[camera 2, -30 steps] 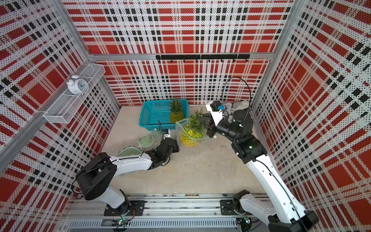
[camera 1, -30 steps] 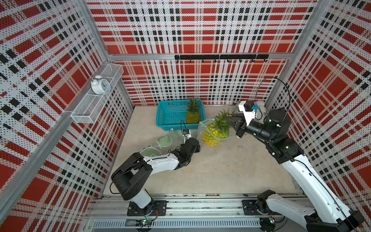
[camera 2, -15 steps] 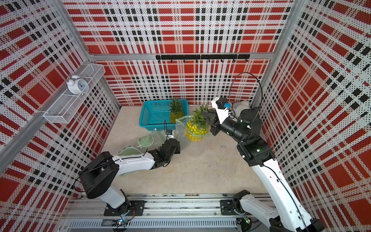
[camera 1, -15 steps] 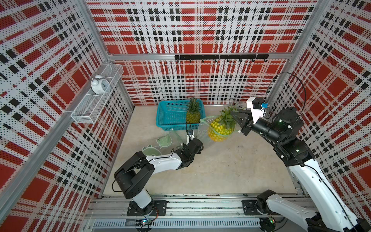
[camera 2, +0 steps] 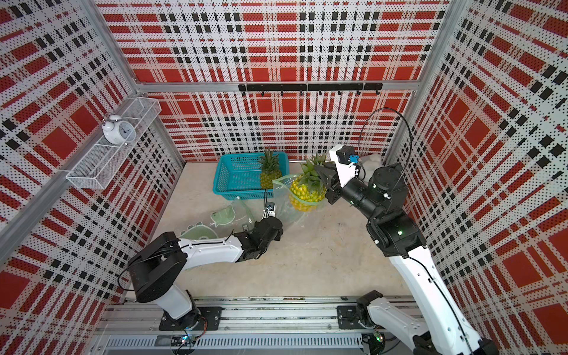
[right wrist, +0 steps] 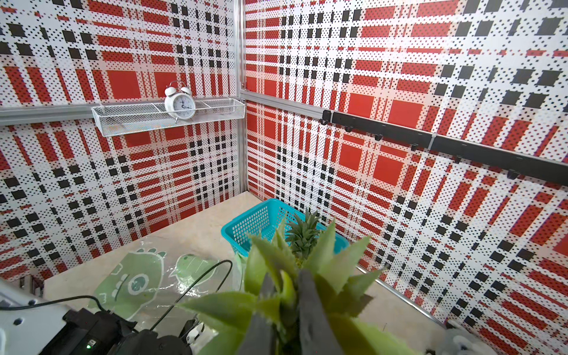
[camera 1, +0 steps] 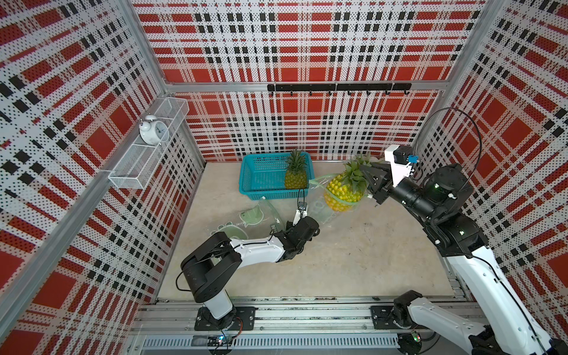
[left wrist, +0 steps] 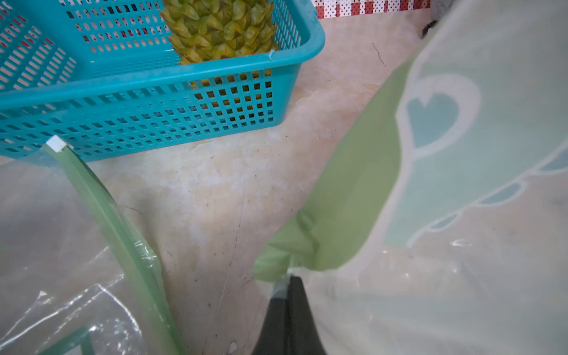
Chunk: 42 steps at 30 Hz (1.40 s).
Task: Open the zip-top bag and take out the pineapple
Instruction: Pick up the pineapple from the zipper food storage bag.
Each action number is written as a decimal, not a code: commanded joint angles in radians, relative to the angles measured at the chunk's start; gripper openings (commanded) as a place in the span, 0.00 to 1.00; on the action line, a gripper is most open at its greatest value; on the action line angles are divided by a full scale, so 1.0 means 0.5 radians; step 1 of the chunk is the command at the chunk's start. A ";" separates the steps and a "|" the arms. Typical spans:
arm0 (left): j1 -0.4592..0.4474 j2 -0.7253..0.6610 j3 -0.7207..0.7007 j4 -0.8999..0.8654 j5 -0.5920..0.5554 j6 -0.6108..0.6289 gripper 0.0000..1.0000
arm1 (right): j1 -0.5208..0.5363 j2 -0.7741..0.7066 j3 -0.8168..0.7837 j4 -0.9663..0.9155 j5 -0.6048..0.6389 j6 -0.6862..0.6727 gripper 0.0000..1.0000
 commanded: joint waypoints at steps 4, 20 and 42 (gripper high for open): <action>-0.094 0.077 0.064 -0.076 -0.101 0.216 0.00 | -0.012 -0.089 0.189 0.385 0.007 -0.003 0.00; -0.243 0.119 0.044 -0.087 -0.300 0.452 0.00 | -0.013 -0.079 0.179 0.366 0.175 -0.048 0.00; -0.391 0.219 0.130 -0.117 -0.481 0.727 0.00 | -0.011 -0.105 0.272 0.493 0.142 -0.010 0.00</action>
